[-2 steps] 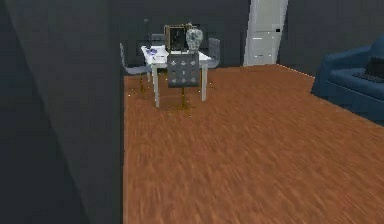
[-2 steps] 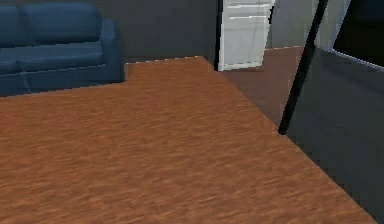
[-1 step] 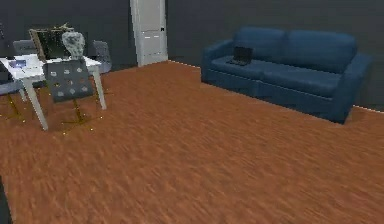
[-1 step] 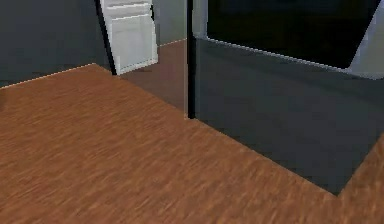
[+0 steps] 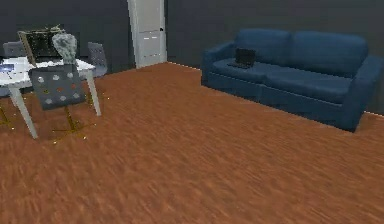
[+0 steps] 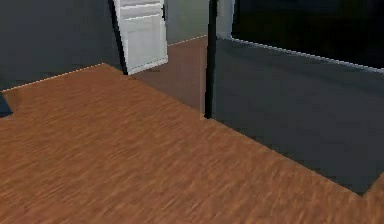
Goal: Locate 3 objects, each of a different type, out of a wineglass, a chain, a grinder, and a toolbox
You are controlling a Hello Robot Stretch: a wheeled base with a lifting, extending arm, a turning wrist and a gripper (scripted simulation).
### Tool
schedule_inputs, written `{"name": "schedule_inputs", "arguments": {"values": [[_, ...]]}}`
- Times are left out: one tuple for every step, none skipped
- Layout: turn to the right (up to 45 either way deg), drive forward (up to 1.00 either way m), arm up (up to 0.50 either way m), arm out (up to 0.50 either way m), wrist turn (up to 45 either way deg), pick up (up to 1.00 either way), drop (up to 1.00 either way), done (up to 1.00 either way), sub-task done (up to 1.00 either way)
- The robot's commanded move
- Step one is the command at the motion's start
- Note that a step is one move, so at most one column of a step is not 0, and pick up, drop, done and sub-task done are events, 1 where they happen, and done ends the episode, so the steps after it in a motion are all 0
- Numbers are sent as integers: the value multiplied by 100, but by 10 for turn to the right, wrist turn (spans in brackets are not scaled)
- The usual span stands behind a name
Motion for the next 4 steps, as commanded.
{"name": "schedule_inputs", "arguments": {"values": [[450,0,0,0,0,0,0,0,0],[420,0,0,0,0,0,0,0,0],[0,5,0,0,0,0,0,0,0],[-450,0,0,0,0,0,0,0,0]]}}
